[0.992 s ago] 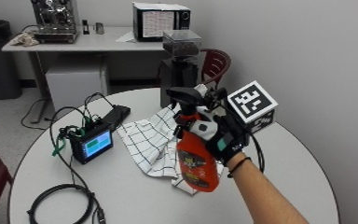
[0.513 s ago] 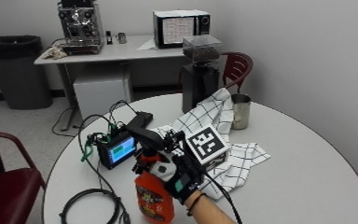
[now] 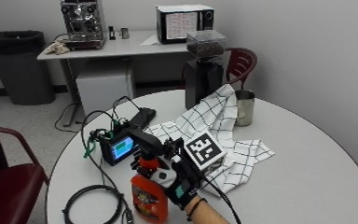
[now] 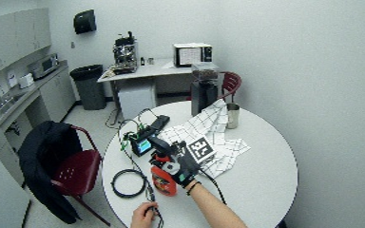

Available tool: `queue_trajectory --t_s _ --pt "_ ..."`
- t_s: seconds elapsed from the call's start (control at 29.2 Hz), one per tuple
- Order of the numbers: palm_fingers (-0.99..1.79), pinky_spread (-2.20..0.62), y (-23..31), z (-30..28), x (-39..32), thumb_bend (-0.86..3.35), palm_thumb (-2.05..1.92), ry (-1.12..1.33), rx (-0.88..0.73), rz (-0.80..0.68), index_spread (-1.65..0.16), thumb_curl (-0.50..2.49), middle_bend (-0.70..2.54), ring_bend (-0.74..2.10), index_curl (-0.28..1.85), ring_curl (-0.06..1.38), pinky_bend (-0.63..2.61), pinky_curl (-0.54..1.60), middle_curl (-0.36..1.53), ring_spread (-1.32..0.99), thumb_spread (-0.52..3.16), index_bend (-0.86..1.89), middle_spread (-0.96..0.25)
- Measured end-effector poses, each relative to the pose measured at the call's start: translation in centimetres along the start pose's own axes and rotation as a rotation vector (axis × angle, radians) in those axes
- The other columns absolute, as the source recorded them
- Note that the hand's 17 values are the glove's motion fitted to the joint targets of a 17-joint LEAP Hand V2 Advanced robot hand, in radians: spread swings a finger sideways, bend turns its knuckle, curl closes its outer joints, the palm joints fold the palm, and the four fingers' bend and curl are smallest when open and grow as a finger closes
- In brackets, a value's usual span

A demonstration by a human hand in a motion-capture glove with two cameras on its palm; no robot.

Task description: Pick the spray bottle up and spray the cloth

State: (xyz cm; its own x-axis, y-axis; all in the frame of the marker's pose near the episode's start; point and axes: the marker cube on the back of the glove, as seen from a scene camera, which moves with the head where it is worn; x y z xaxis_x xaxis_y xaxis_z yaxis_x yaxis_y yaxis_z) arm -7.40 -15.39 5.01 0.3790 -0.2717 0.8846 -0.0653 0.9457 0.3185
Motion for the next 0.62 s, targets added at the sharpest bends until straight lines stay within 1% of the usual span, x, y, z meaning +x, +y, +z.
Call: queue_trajectory --t_s 0.07,0.14,0.24,0.44,0.62 --pt "1.01 0.08 0.4 0.0 0.4 -0.02 0.85 -0.003 -0.014 -0.002 -0.24 0.57 0.46 0.49 0.36 0.38 0.17 0.32 0.43 -0.1 0.96 0.16 -0.09" --pt "0.9 0.1 0.9 -0.3 0.5 -0.03 0.84 -0.002 -0.019 0.003 -0.26 0.55 0.44 0.48 0.34 0.39 0.18 0.32 0.43 -0.1 0.99 0.09 -0.09" --pt "0.81 0.12 1.8 -1.3 0.2 -0.03 0.82 0.013 -0.004 0.02 -0.29 0.54 0.43 0.47 0.32 0.39 0.19 0.33 0.43 -0.09 1.02 0.07 -0.09" --pt "0.79 0.15 4.8 -4.6 -0.6 -0.03 0.8 0.081 0.033 0.031 -0.32 0.51 0.41 0.45 0.28 0.37 0.19 0.33 0.42 -0.08 1.05 0.08 -0.09" --pt "0.77 0.16 9.6 -7.1 -2.0 -0.02 0.8 0.146 0.049 0.058 -0.33 0.49 0.4 0.45 0.26 0.37 0.19 0.33 0.41 -0.07 1.06 0.1 -0.08"
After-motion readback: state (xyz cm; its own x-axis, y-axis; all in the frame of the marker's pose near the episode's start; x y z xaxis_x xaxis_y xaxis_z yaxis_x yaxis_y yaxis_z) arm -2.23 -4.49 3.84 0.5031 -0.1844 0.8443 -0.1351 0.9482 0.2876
